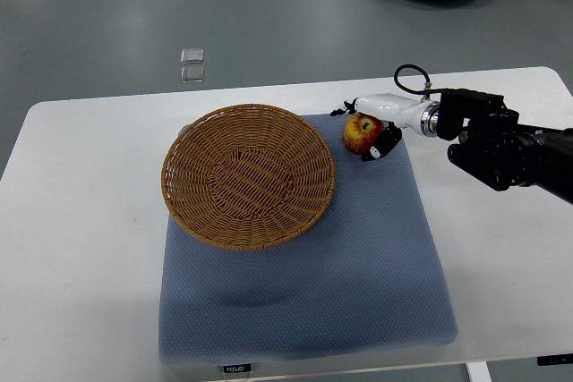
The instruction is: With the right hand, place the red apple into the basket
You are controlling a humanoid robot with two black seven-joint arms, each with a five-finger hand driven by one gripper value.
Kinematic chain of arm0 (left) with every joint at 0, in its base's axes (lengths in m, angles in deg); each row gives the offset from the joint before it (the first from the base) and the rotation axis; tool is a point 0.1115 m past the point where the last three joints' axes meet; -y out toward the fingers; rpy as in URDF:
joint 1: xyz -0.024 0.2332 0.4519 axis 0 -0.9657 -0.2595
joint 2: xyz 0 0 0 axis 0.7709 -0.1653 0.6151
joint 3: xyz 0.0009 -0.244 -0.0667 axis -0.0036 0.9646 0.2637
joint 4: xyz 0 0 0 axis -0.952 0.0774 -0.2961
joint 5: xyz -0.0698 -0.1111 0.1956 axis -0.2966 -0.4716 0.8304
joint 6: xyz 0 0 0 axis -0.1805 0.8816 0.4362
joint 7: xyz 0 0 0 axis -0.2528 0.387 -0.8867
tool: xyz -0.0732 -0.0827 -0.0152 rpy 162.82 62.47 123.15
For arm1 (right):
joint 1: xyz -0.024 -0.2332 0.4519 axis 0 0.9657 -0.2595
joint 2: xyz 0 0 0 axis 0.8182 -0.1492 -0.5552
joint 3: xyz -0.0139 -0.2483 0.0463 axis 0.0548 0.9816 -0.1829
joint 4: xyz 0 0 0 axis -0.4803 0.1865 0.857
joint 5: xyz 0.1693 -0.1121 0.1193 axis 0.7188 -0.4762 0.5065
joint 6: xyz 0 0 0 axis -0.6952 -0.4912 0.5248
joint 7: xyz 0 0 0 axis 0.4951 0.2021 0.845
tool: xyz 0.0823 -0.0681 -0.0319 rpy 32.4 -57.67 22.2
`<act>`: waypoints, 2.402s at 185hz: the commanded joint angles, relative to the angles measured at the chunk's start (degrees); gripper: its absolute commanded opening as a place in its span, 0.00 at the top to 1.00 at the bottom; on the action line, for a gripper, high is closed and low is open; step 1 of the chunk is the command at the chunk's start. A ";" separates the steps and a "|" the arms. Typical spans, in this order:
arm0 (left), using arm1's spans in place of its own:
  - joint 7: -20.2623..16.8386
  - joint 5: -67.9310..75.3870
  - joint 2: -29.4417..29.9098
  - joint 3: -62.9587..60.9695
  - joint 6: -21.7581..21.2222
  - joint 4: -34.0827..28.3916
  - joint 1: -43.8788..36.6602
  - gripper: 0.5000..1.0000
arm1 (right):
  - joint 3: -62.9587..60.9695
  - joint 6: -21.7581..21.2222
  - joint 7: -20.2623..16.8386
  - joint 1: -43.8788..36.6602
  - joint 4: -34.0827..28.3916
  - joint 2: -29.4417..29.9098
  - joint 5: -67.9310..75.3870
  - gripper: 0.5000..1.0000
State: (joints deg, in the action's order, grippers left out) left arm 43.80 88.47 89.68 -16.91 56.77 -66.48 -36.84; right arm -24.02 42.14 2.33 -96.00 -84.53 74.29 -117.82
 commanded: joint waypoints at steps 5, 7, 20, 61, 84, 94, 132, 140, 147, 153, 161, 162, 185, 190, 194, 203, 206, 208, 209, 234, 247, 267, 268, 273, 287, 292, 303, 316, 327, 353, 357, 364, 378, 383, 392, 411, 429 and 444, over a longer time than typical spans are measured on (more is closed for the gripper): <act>0.01 0.00 0.00 0.09 0.00 0.00 0.00 0.00 | 1.43 -0.01 0.17 -0.26 0.16 -0.05 -0.11 0.37; -0.08 0.00 0.00 0.09 0.00 0.00 0.00 0.00 | 1.43 -0.01 0.17 -0.26 0.16 -0.05 -0.20 0.38; 0.01 0.00 0.00 0.09 0.00 0.00 0.00 0.00 | 1.43 -0.01 0.17 -0.26 0.25 -0.05 -0.11 0.45; 0.01 0.00 0.00 0.09 0.00 0.00 0.00 0.00 | 1.61 0.16 0.08 -0.26 0.51 -0.13 -0.11 0.71; 0.01 0.00 0.00 0.09 0.00 0.00 0.00 0.00 | 1.26 0.08 0.34 -1.84 0.42 -0.57 -0.02 0.83; 0.01 0.00 0.00 0.09 0.00 0.00 0.00 0.00 | 1.08 -0.01 0.43 -3.07 0.33 -0.66 0.15 0.83; 0.01 0.00 0.00 0.09 0.00 0.00 0.00 0.00 | 1.52 -0.54 3.07 -9.48 -1.60 0.04 0.07 0.82; 0.01 0.00 0.00 0.09 0.00 0.00 0.00 0.00 | 1.52 -0.54 3.07 -9.49 -1.60 0.04 0.07 0.82; -0.08 0.00 0.00 0.09 0.00 0.00 0.00 0.00 | 1.43 -1.77 4.12 -11.86 -3.71 0.04 0.15 0.81; 0.01 0.00 0.00 0.09 0.00 0.00 0.00 0.00 | 1.43 -2.21 4.65 -12.30 -4.50 0.04 0.07 0.81; 0.01 0.00 0.00 0.09 0.00 0.00 0.00 0.00 | 1.43 -2.21 4.65 -12.30 -4.50 0.04 0.07 0.81; 0.01 0.00 0.00 0.09 0.00 0.00 0.00 0.00 | 1.43 -2.21 4.65 -12.30 -4.50 0.04 0.07 0.81; 0.01 0.00 0.00 0.09 0.00 -0.09 0.00 0.00 | 1.52 -3.35 6.76 -14.76 -9.86 2.77 -0.02 0.80; 0.01 0.00 0.00 0.00 0.00 -0.09 0.00 0.00 | 1.52 -3.44 7.02 -15.29 -10.65 4.08 -0.02 0.80; 0.01 0.00 0.00 0.00 0.00 -0.09 0.00 0.00 | 1.61 -3.44 7.11 -15.46 -11.00 4.96 -0.02 0.80; 0.01 0.00 0.00 0.00 0.00 -0.09 0.00 0.00 | 2.13 -3.62 7.11 -15.81 -11.44 6.55 -0.20 0.80; 0.01 0.00 0.00 0.00 0.00 -0.09 0.00 0.00 | 2.13 -3.62 7.11 -15.81 -11.44 6.55 -0.20 0.80; 0.01 0.00 0.00 0.00 0.00 -0.09 0.00 0.00 | 2.13 -3.62 7.11 -15.81 -11.44 6.55 -0.20 0.80; 0.01 0.00 0.00 0.00 0.00 -0.09 0.00 0.00 | 2.13 -3.62 7.11 -15.81 -11.44 6.55 -0.20 0.80; -0.08 0.00 0.00 0.09 0.00 0.00 0.00 0.00 | 7.58 -3.88 7.99 -16.43 -11.36 10.24 -1.52 0.79; -0.08 0.00 0.00 0.09 0.00 0.00 0.00 0.00 | 8.81 -3.88 7.99 -16.43 -11.36 10.24 -1.52 0.79; 0.00 0.00 0.00 0.09 0.00 0.00 0.00 0.00 | 10.92 -3.88 7.90 -16.34 -10.83 10.24 -2.48 0.78; 0.01 0.00 0.00 0.09 0.00 0.00 0.00 0.00 | 10.92 -3.88 7.90 -16.34 -10.83 10.24 -2.48 0.78; -0.08 0.00 0.00 0.09 0.00 0.00 0.00 0.00 | 11.54 -3.79 7.82 -16.34 -10.74 10.24 -2.75 0.77; -0.08 0.00 0.00 0.09 0.00 0.00 0.00 0.00 | 12.42 -3.79 7.73 -16.25 -10.65 10.24 -3.01 0.73; 0.01 0.00 0.00 0.09 0.00 0.00 0.00 0.00 | 12.50 -3.70 7.64 -16.17 -10.74 10.24 -3.01 0.73; 0.01 0.00 0.00 0.09 0.00 0.00 0.00 0.00 | 12.59 -3.62 7.55 -15.99 -10.74 10.24 -3.01 0.71; 0.01 0.00 0.00 0.00 0.00 0.00 0.09 0.00 | 12.68 -3.53 7.46 -15.64 -10.74 10.24 -3.01 0.66; 0.01 0.00 0.00 0.00 0.00 0.00 0.09 0.00 | 12.68 -3.53 7.38 -15.55 -10.74 10.24 -3.01 0.62; 0.01 0.00 0.00 0.00 0.00 0.00 0.09 0.00 | 12.68 -3.44 7.38 -15.46 -10.74 10.24 -3.01 0.46; 0.01 0.00 0.00 0.00 0.00 0.00 0.09 0.00 | 12.68 -3.35 7.29 -15.20 -10.74 10.24 -3.10 0.38; 0.01 0.00 0.00 0.00 0.00 -0.09 0.09 0.00 | 12.59 -3.26 7.29 -15.11 -10.74 10.24 -3.01 0.33; -0.08 0.00 0.00 0.00 0.00 -0.09 0.09 0.00 | 12.68 -3.09 7.29 -15.11 -10.74 10.24 -3.01 0.27; 0.01 0.00 0.00 0.00 0.00 -0.09 0.09 0.00 | 12.59 -3.09 7.29 -15.11 -10.74 10.24 -3.01 0.24; 0.01 0.00 0.00 0.00 0.00 -0.09 0.09 0.00 | 12.59 -3.09 7.29 -15.11 -10.74 10.24 -3.01 0.22; 0.00 0.00 0.00 0.00 0.00 -0.09 0.09 0.00 | 12.51 -3.09 7.29 -15.11 -10.74 10.24 -2.92 0.20; -0.08 0.00 0.00 0.00 0.00 -0.09 0.09 0.00 | 11.89 -3.00 7.29 -15.29 -10.74 10.24 -2.22 0.19; -0.08 0.00 0.00 0.00 0.00 -0.09 0.09 0.00 | 11.63 -2.91 7.20 -15.46 -10.74 10.24 -1.78 0.19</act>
State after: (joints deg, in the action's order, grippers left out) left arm 43.79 88.47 89.68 -16.91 56.77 -66.58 -36.75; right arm -11.98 39.10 9.60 -111.18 -95.28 84.53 -120.21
